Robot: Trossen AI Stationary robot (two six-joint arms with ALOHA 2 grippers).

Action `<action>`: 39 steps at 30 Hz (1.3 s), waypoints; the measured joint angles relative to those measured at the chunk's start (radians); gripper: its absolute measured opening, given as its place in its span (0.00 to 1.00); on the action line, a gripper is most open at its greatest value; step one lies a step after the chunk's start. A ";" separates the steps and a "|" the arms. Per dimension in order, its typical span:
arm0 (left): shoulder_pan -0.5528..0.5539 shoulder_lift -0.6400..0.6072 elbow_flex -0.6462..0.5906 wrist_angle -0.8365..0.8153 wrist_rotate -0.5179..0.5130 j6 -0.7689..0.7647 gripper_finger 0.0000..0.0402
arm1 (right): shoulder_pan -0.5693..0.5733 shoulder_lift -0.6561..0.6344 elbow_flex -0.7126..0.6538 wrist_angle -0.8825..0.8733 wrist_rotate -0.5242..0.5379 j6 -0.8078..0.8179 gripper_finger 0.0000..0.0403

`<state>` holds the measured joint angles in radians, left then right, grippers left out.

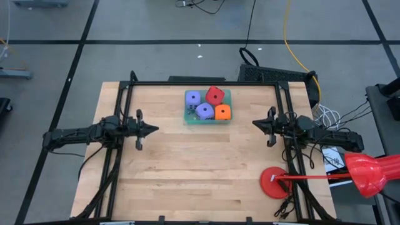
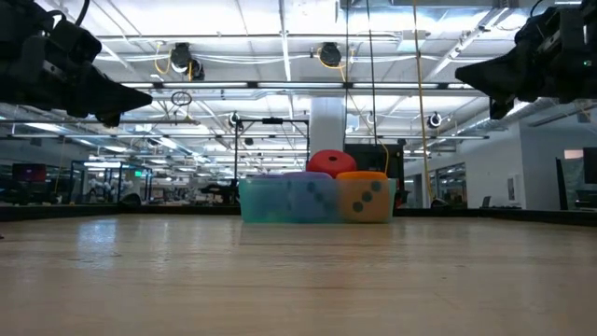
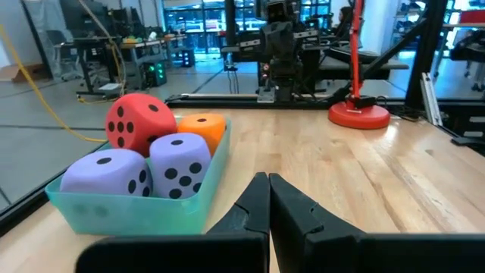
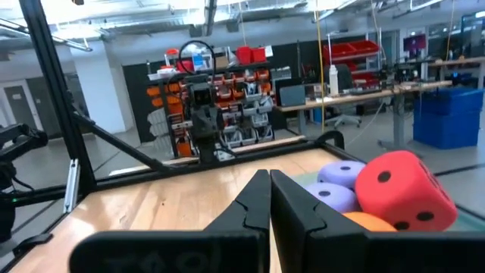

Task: Pick & Place Dice
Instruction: Return to Home Position

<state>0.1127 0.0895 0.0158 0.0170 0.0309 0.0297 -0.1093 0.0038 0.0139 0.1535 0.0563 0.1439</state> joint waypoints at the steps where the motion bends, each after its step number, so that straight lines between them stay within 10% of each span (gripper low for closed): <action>1: 0.000 0.000 0.000 0.000 -0.007 -0.008 0.00 | 0.000 0.000 0.000 0.005 0.000 -0.005 0.00; 39: 0.000 0.000 0.000 0.038 -0.059 -0.009 0.07 | 0.000 0.002 0.000 -0.008 -0.005 -0.014 0.00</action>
<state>0.1127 0.0895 0.0154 0.0551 -0.0277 0.0212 -0.1097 0.0055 0.0139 0.1455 0.0517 0.1303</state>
